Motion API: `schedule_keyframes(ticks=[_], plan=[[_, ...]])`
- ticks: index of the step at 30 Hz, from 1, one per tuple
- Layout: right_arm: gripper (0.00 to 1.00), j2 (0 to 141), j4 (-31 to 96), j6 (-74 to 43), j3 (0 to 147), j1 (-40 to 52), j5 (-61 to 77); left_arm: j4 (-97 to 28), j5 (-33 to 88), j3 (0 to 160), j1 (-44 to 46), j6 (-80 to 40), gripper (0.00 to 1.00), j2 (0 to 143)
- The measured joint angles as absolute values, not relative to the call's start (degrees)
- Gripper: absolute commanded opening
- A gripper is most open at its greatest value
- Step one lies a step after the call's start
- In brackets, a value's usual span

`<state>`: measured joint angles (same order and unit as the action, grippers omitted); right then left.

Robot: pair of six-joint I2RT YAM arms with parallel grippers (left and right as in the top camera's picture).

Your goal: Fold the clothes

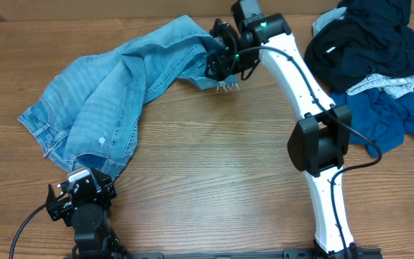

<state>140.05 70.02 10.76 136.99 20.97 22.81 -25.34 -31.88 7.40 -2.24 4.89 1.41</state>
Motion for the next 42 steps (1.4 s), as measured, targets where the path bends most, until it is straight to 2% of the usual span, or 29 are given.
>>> schedule_keyframes(ticks=[10, 13, 16, 17, 18, 23, 27, 35, 42], plan=[[0.78, 142.3, 68.2, 13.1, 137.0, 26.1, 16.2, -25.3, -31.9, 7.4, -2.2, 4.9, 1.0, 1.4], [0.75, 144.0, 68.2, 13.1, 136.9, 26.4, 12.3, -25.3, -31.9, 7.4, -2.2, 4.9, 1.0, 1.4], [0.33, 145.7, 67.8, 12.3, 136.9, 26.3, 7.5, -25.3, -31.9, 7.4, -2.2, 4.9, 1.0, 1.4], [0.07, 146.0, 67.3, 11.9, 136.8, 26.3, 6.2, -25.3, -31.9, 7.4, -2.2, 4.9, 1.0, 1.4], [0.04, 146.2, 67.1, 11.9, 136.8, 26.2, 5.1, -25.3, -31.9, 7.4, -2.2, 4.9, 1.0, 1.4], [0.04, 146.3, 67.2, 8.9, 136.8, 25.1, 0.1, -25.3, -31.9, 7.4, -2.2, 4.9, 1.0, 1.4], [0.04, 146.3, 74.5, 7.2, 137.1, 21.9, -2.2, -25.3, -31.9, 7.4, -2.2, 4.9, 1.0, 1.4], [0.04, 143.7, 85.1, 6.2, 137.6, 8.2, -10.0, -25.3, -31.9, 7.4, -2.2, 4.9, 1.0, 1.4], [0.04, 131.4, 86.9, 6.3, 137.6, -1.8, -16.9, -25.3, -31.9, 7.4, -2.2, 4.9, 1.0, 1.4]])
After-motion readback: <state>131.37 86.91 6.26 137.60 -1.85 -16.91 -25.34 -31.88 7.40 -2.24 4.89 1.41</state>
